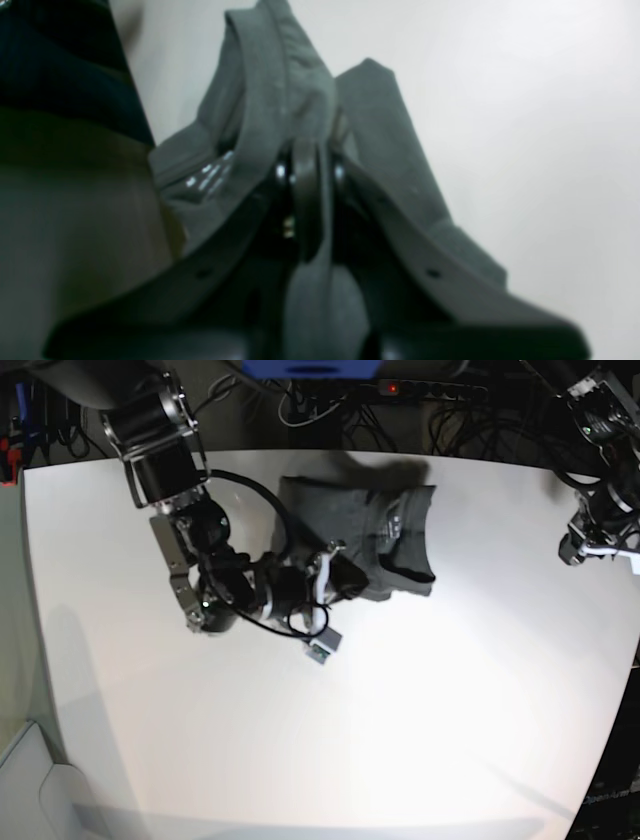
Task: Layout the t-shirt on the table in an organized manner, then fold the t-shirt properly
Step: 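Drag the folded bundle with the right gripper to straighten it, then release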
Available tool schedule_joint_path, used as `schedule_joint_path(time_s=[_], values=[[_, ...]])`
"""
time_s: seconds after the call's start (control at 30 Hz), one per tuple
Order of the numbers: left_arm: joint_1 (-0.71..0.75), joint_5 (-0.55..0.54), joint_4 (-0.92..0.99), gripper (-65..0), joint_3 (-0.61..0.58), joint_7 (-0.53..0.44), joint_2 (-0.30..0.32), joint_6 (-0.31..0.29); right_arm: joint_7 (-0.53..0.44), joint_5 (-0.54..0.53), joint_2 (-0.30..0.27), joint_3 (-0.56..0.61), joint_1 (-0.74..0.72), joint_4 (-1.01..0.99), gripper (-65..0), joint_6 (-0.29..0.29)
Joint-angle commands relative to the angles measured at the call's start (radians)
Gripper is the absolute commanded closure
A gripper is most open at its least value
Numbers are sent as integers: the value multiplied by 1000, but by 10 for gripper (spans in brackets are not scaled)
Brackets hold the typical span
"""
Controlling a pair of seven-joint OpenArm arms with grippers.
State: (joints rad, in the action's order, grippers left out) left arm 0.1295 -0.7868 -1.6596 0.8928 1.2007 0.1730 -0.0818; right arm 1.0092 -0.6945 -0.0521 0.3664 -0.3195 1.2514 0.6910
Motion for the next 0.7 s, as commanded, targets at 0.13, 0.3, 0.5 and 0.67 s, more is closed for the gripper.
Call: schedule_joint_path(time_s=[0.13, 0.3, 0.5, 0.67], values=[[-11, -13, -15, -2, 2, -11, 15, -3, 59, -32, -4, -11, -25, 161, -3, 7], [-9, -20, -15, -2, 2, -11, 15, -3, 115, -32, -18, -66, 7, 244, -3, 7], [-9, -20, -15, -2, 4, -11, 13, -3, 130, -29, -55, -89, 43, 267, -6, 7], [-9, -23, -15, -2, 4, -11, 13, -3, 127, -26, -55, -89, 70, 265, -7, 7]])
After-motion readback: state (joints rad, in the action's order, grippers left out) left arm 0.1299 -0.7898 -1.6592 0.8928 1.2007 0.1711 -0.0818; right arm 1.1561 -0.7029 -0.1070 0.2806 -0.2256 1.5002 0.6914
